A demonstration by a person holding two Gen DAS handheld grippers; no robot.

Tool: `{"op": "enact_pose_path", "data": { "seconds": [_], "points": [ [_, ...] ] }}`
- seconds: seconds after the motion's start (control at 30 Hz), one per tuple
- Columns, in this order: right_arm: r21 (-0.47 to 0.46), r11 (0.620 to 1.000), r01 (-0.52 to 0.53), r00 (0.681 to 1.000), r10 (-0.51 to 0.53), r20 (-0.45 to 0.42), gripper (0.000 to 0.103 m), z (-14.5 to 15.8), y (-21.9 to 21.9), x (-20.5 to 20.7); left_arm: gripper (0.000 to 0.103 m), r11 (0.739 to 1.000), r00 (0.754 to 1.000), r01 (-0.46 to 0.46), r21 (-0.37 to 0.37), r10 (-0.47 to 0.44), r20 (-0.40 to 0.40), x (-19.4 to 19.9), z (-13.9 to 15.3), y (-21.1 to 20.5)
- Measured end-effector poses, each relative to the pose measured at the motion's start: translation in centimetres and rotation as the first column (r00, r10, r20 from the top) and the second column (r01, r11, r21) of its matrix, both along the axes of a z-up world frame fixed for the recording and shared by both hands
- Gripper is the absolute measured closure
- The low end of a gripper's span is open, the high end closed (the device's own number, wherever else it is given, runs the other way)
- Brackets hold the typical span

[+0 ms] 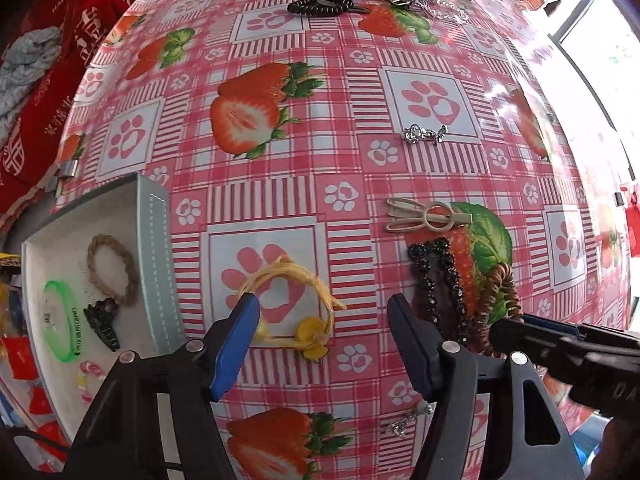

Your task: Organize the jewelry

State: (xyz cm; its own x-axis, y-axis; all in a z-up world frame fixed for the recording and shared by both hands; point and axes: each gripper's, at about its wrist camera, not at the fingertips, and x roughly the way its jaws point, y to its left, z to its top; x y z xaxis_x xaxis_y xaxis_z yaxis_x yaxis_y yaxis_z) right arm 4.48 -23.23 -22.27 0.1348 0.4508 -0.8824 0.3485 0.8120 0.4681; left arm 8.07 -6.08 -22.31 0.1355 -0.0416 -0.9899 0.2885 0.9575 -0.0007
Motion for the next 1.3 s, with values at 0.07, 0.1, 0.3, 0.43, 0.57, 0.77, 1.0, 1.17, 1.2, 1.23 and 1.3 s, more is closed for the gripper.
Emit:
{"op": "enact_pose_path", "data": {
  "seconds": [0.07,0.1,0.3,0.43,0.57,0.77,1.0,1.17,1.2,1.23,1.3],
  "points": [
    [-0.039,0.999,-0.034,0.999,0.034,0.006,0.073,0.2,0.6,0.3,0.047,1.0,1.0,0.005,-0.001,-0.005,-0.014,0.1,-0.4,-0.2],
    [-0.057,0.997,-0.048,0.999,0.049,0.007,0.078,0.2,0.8,0.4,0.047,1.0,1.0,0.007,0.004,-0.007,-0.018,0.0,-0.7,-0.4],
    [-0.111,0.991,-0.074,0.997,0.075,0.007,0.088,0.2,0.9,0.4,0.069,0.999,0.999,0.047,0.004,-0.047,0.006,-0.6,-0.6,-1.4],
    [-0.143,0.987,-0.079,0.997,0.081,0.009,0.091,0.3,0.6,0.3,0.089,0.999,0.999,0.051,-0.015,-0.051,0.006,-0.7,-0.5,-1.6],
    [-0.172,0.982,-0.077,0.997,0.081,0.013,0.091,0.7,0.5,0.2,0.093,0.998,0.999,0.033,-0.044,-0.033,0.014,-0.5,0.1,-1.1],
    [-0.202,0.977,-0.076,0.996,0.083,0.029,0.092,1.5,0.2,-0.1,0.093,0.996,0.999,0.033,-0.089,-0.03,0.032,-0.7,2.4,0.7],
    [-0.216,0.974,-0.07,0.995,0.082,0.048,0.091,2.9,-0.5,-0.7,0.093,0.99,0.998,0.029,-0.14,-0.02,0.063,-1.6,4.9,1.5],
    [-0.223,0.972,-0.07,0.995,0.085,0.06,0.091,3.8,-0.6,-0.8,0.093,0.985,0.996,0.022,-0.17,-0.007,0.086,-2.2,6.3,2.1],
    [-0.224,0.972,-0.071,0.994,0.086,0.061,0.091,3.9,-0.5,-0.8,0.093,0.984,0.996,0.02,-0.176,-0.004,0.089,-2.3,6.6,2.5],
    [-0.225,0.972,-0.072,0.994,0.088,0.064,0.091,4.1,-0.4,-0.8,0.093,0.984,0.996,0.018,-0.18,-0.001,0.093,-2.4,6.9,2.7],
    [-0.225,0.971,-0.076,0.993,0.094,0.069,0.091,4.4,-0.1,-0.8,0.093,0.983,0.995,0.014,-0.185,0.006,0.103,-2.7,7.5,3.3]
  ]
}}
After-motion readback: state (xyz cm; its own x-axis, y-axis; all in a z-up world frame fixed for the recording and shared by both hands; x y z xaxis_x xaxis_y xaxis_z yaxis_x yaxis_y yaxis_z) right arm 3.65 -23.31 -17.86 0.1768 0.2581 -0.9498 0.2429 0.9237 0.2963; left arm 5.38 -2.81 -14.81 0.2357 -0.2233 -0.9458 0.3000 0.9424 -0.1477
